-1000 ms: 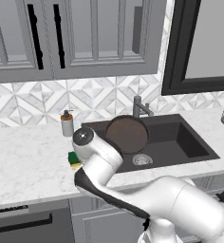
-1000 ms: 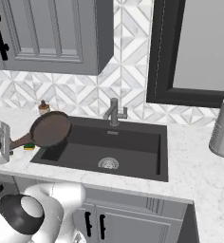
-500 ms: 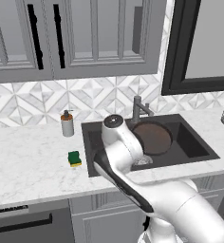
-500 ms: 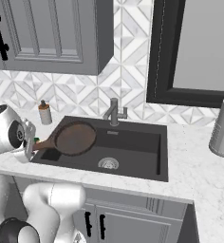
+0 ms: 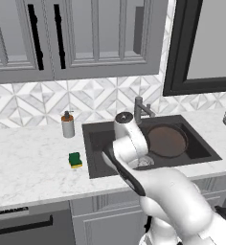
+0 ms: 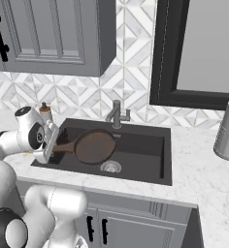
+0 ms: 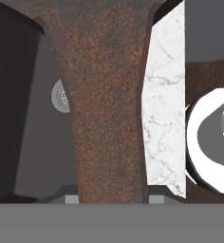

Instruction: Pick the pan and sponge and place them into the sink. Then turn on the water.

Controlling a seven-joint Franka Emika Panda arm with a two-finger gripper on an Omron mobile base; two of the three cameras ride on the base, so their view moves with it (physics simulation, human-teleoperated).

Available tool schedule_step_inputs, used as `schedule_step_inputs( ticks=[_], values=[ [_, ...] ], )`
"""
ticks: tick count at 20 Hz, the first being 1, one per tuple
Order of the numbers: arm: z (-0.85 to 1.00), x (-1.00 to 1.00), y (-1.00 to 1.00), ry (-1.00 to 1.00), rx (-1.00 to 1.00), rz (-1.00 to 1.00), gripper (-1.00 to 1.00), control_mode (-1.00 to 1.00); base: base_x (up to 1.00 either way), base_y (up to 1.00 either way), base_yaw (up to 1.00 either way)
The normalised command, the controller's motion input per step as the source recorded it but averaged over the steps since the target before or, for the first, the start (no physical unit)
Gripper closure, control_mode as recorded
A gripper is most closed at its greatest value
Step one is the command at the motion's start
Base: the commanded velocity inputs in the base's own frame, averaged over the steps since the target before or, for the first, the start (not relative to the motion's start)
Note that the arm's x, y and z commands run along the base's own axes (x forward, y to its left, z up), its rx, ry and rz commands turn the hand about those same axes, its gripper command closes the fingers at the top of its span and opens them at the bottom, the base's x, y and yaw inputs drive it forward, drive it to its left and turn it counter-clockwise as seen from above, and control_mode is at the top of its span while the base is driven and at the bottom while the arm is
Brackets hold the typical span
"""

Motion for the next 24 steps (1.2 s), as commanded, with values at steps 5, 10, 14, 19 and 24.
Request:
schedule_step_inputs(
  ticks=[5, 10, 14, 19, 24],
  values=[
    [-0.35, 0.64, -0.26, 0.01, 0.00, -0.12, 1.00, -1.00, 0.00, 0.00, 0.00],
    [-0.35, 0.75, -0.20, 0.01, 0.00, 0.00, 1.00, -1.00, 0.00, 0.00, 0.00],
    [-0.32, 0.70, -0.16, 0.00, 0.00, 0.00, 1.00, -1.00, 0.00, 0.00, 0.00],
    [-0.30, 0.68, -0.08, 0.05, 0.00, 0.00, 1.00, -1.00, 0.00, 0.00, 0.00],
    [-0.34, 0.62, -0.04, 0.04, 0.00, 0.00, 1.00, -1.00, 0.00, 0.00, 0.00]
  ],
)
